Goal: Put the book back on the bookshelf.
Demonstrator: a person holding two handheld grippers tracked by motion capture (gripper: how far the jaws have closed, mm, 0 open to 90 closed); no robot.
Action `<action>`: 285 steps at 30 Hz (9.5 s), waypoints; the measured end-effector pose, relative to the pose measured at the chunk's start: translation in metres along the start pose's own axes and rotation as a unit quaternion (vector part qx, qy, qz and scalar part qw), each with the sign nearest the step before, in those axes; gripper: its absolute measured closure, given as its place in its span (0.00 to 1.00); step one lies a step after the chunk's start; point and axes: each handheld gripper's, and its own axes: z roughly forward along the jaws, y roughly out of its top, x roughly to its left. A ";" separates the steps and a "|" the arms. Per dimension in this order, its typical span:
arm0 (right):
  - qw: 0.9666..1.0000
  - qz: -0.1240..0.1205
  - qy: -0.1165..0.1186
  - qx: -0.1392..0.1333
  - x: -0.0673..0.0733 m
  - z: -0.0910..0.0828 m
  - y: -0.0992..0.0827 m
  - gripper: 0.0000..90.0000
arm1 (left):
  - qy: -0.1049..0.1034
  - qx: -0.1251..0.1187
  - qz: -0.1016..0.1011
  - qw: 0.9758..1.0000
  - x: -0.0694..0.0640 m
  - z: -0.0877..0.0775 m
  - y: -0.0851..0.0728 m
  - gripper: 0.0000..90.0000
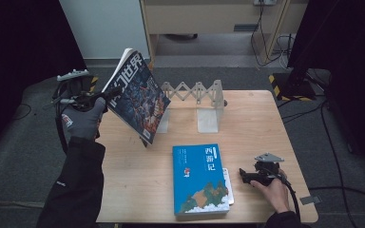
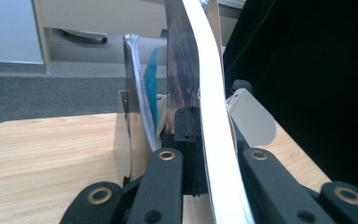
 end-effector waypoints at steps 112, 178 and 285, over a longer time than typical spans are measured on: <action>1.000 -0.002 0.002 0.000 0.000 0.000 0.000 0.04 | 0.198 0.051 0.118 0.972 -0.019 0.150 -0.034 0.91; 1.000 -0.004 0.006 0.003 0.000 0.001 0.000 0.02 | 0.028 -0.075 0.133 0.988 -0.068 0.032 -0.046 0.55; 0.976 0.054 0.212 -0.018 0.083 -0.004 0.025 0.22 | -0.160 0.145 -0.043 0.975 -0.040 0.155 -0.268 0.11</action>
